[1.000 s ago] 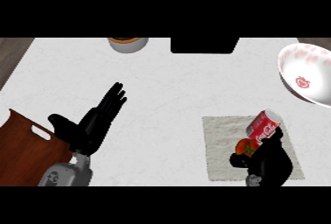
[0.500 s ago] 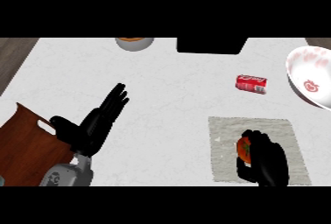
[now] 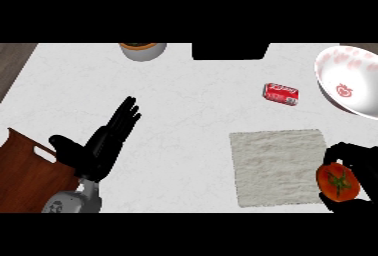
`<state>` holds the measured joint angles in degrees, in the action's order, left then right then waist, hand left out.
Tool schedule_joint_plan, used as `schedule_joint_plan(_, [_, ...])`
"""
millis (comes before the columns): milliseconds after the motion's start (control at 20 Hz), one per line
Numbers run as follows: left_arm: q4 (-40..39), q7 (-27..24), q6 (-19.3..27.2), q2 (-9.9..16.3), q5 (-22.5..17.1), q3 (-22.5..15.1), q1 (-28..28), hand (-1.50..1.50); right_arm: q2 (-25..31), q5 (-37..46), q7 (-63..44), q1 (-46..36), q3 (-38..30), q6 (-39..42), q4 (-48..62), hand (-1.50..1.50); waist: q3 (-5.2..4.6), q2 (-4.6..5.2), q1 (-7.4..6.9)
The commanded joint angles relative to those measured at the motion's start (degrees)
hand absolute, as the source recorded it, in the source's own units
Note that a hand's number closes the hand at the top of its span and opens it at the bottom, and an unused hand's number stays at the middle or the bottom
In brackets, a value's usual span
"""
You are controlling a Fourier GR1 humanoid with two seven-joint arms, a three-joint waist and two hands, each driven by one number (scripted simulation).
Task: Pick the tomato from the placemat and place it in the bowl
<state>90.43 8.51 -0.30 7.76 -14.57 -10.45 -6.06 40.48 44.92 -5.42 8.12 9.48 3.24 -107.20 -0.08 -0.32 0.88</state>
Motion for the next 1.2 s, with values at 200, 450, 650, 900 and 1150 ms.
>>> schedule_joint_plan(200, [0.47,0.16,-0.79,0.53,-0.9,1.87,0.82,0.0,7.58,-17.92,4.35,5.08,-22.53,6.19,-14.97,1.5,0.03,-0.08,0.78])
schedule_joint_plan(450, [1.4,1.02,0.46,-2.03,1.13,-0.22,0.48,0.0,8.5,-26.09,4.15,1.7,-33.58,14.13,-13.17,1.5,0.06,0.12,-0.25])
schedule_joint_plan(650, [-1.69,-0.84,-0.4,-3.5,2.37,-0.45,-1.13,0.0,6.86,-25.46,8.98,-3.41,-35.75,14.42,-4.5,1.5,0.08,0.27,-0.59])
schedule_joint_plan(900, [-4.33,-4.31,-3.54,-2.34,2.41,1.24,-0.31,0.0,6.46,-21.21,2.33,-16.42,-29.51,13.25,3.34,1.5,0.06,0.45,-1.45])
schedule_joint_plan(1150, [-1.63,-2.92,-6.08,-0.63,1.05,1.65,2.19,0.0,6.63,-18.61,9.85,-26.11,-26.48,10.89,21.88,1.5,0.08,0.54,-2.12])
